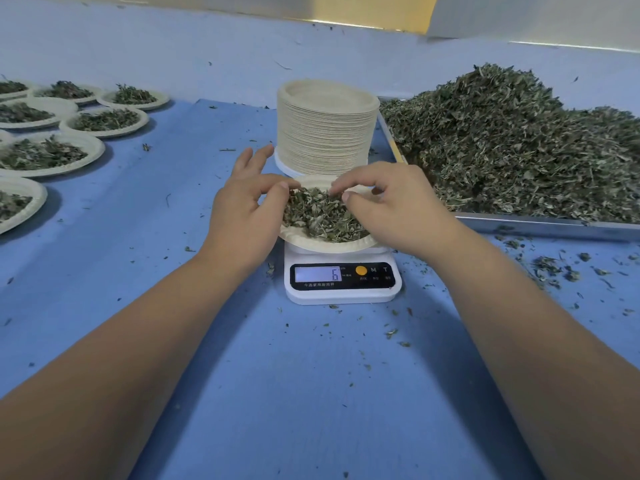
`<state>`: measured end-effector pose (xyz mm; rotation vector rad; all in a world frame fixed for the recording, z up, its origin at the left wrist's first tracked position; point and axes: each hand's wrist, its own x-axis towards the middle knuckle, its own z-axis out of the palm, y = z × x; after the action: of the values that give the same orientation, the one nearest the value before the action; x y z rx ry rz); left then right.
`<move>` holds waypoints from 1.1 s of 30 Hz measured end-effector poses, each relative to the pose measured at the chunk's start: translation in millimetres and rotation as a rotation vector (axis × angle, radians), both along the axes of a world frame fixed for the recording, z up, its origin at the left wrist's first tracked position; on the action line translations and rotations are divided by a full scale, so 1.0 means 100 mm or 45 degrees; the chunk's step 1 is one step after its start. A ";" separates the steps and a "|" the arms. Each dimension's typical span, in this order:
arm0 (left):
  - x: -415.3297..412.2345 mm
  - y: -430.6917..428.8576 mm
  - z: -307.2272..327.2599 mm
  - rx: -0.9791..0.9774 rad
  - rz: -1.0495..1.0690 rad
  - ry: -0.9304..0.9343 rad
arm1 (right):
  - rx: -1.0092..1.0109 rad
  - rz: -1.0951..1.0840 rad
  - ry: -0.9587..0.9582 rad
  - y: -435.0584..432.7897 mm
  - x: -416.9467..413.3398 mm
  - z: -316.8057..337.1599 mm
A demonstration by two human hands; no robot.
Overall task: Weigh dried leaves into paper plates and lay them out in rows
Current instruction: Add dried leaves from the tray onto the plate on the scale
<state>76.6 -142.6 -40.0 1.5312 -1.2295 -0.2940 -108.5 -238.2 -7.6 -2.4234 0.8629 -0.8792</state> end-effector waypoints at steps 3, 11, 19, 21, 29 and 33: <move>0.01 0.00 0.01 0.024 0.002 -0.010 | 0.002 0.043 0.098 0.01 0.01 -0.01; 0.03 -0.02 -0.03 0.002 -0.084 0.032 | 0.068 0.181 -0.060 0.01 -0.04 0.02; 0.07 -0.02 -0.02 -0.013 -0.211 0.020 | -0.110 -0.080 -0.128 -0.15 -0.14 0.03; 0.10 -0.02 -0.02 -0.057 -0.185 0.086 | -0.234 -0.348 -0.047 -0.30 -0.29 0.05; 0.10 -0.06 -0.08 -0.027 -0.105 0.094 | -0.089 -0.684 0.665 -0.55 -0.52 -0.21; 0.11 -0.06 -0.09 -0.078 -0.077 0.136 | -0.175 -0.647 0.569 -0.56 -0.50 -0.21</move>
<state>87.8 -148.9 -49.3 1.4099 -1.1916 -0.3698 -158.9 -294.0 -28.9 -2.6089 1.6852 -0.5684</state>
